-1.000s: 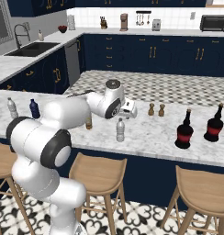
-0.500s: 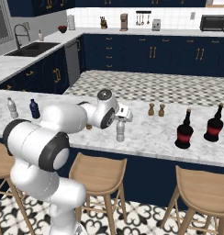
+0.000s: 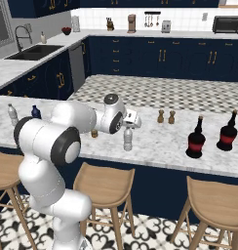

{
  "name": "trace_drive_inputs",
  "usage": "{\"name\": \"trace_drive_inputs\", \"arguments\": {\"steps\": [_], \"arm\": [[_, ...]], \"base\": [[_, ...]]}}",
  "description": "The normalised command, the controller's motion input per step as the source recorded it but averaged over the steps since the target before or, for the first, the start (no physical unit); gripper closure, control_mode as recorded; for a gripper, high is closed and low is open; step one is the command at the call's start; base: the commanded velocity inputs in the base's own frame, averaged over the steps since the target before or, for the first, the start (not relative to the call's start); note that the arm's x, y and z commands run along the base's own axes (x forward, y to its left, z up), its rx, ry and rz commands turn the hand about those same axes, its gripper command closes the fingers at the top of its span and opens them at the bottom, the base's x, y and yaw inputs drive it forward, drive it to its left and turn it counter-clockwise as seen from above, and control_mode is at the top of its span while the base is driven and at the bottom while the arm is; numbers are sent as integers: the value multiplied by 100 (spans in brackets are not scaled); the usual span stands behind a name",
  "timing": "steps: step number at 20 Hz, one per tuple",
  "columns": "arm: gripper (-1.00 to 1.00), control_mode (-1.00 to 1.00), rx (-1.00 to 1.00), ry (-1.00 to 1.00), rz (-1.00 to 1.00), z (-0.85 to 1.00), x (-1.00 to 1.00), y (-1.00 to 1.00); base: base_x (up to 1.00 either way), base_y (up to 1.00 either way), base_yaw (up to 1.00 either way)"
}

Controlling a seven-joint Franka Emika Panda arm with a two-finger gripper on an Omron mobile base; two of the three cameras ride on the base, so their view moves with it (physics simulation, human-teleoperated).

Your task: Move the plastic bottles in the middle to the plastics group, and the glass bottles in the middle to the glass group.

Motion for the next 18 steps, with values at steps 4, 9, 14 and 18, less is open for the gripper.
{"name": "trace_drive_inputs", "arguments": {"steps": [4,9,14,18], "arm": [[-100,-100,1,0,0,0,-10,-17],[-100,-100,3,1,0,-9,0,-14],[-100,-100,0,3,0,-15,0,-4],[-100,-100,0,6,0,-25,0,3]], "base": [[0,0,0],[0,0,0],[0,0,0],[0,0,0]]}}
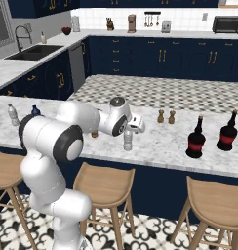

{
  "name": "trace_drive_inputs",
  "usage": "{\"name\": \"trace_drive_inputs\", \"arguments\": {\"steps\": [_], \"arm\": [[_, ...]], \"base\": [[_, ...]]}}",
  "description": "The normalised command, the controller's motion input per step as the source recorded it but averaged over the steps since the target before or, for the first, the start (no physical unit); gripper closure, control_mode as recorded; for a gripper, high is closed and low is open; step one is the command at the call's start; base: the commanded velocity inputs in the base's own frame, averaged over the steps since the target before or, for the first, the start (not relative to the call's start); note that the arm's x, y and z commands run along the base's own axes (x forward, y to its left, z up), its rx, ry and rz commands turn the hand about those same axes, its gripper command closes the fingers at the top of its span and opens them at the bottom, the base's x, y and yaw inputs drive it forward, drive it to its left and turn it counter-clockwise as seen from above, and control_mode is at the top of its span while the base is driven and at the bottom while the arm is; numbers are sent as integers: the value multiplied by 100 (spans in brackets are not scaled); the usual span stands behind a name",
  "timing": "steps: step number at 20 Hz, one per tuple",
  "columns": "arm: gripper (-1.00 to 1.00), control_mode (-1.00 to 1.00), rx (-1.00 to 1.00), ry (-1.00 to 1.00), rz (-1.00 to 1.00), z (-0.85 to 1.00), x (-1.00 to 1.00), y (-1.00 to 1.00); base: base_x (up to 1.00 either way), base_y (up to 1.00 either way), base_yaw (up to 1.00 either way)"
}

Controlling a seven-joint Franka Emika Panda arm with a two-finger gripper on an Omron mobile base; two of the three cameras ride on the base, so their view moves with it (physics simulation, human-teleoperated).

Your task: Move the plastic bottles in the middle to the plastics group, and the glass bottles in the middle to the glass group.

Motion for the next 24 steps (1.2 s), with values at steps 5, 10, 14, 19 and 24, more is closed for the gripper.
{"name": "trace_drive_inputs", "arguments": {"steps": [5,10,14,19,24], "arm": [[-100,-100,0,3,0,-17,1,5],[-100,-100,0,1,0,-3,17,0],[100,-100,0,0,0,-2,2,0],[100,-100,0,0,0,0,0,0],[100,-100,0,0,0,1,-8,0]], "base": [[0,0,0],[0,0,0],[0,0,0],[0,0,0],[0,0,0]]}}
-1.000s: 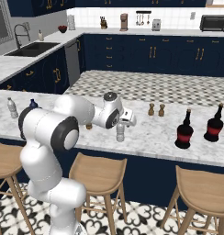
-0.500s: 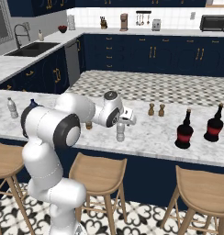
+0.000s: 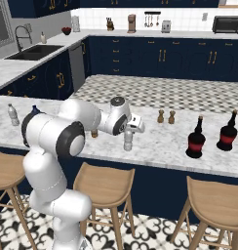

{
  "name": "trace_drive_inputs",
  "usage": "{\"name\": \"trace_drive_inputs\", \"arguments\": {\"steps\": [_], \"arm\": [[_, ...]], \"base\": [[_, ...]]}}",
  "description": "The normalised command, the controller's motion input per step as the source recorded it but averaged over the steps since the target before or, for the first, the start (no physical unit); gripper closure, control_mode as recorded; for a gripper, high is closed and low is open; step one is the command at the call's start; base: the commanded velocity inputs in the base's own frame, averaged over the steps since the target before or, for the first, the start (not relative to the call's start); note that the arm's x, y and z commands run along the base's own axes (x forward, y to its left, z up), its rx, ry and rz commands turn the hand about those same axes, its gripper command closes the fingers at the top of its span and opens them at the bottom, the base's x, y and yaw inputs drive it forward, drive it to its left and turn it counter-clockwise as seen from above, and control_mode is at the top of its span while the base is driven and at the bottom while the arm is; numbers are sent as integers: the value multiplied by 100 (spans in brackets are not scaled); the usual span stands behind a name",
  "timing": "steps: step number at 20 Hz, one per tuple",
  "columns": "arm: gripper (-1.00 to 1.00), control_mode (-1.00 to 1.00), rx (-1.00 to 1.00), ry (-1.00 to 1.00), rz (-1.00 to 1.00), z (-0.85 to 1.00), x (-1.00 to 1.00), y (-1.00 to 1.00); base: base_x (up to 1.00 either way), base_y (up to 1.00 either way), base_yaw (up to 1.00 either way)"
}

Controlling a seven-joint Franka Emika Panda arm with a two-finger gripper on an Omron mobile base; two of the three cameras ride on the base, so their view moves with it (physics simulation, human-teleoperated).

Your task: Move the plastic bottles in the middle to the plastics group, and the glass bottles in the middle to the glass group.

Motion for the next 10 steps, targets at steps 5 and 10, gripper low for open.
{"name": "trace_drive_inputs", "arguments": {"steps": [5,10], "arm": [[100,-100,0,-6,0,49,-41,30],[100,-100,0,-5,0,73,-70,40]], "base": [[0,0,0],[0,0,0]]}}
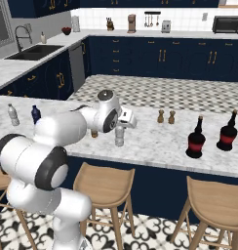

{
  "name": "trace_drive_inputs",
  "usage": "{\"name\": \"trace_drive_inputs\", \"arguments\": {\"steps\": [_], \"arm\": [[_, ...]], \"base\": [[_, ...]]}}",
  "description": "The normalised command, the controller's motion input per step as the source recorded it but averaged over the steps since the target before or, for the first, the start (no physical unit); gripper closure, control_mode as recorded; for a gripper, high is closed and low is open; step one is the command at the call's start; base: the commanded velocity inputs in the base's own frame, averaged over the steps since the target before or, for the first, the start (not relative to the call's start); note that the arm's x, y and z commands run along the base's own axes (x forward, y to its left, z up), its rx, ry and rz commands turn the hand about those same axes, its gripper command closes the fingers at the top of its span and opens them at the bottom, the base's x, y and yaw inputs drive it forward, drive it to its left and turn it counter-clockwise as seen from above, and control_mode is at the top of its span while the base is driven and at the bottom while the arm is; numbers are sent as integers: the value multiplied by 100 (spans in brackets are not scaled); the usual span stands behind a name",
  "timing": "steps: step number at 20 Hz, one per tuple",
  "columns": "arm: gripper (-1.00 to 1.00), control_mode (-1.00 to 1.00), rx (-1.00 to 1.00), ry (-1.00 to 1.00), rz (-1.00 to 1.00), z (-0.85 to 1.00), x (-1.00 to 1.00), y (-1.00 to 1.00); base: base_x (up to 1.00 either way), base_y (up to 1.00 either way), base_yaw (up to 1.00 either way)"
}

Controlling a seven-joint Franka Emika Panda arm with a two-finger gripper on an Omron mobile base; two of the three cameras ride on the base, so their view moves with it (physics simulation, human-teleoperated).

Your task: Move the plastic bottles in the middle to the plastics group, and the glass bottles in the middle to the glass group.

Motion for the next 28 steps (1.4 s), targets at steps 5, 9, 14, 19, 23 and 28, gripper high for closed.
{"name": "trace_drive_inputs", "arguments": {"steps": [5,9,14,19,23,28], "arm": [[100,-100,0,-6,0,71,-81,57],[100,-100,0,-9,4,49,-66,73],[100,-100,0,-11,9,45,-35,96],[100,-100,0,-6,12,48,-43,100],[100,-100,0,-1,15,29,-40,100],[100,-100,0,0,18,2,-6,95]], "base": [[0,0,0],[0,0,0],[0,0,0],[0,0,0],[0,0,0],[0,0,0]]}}
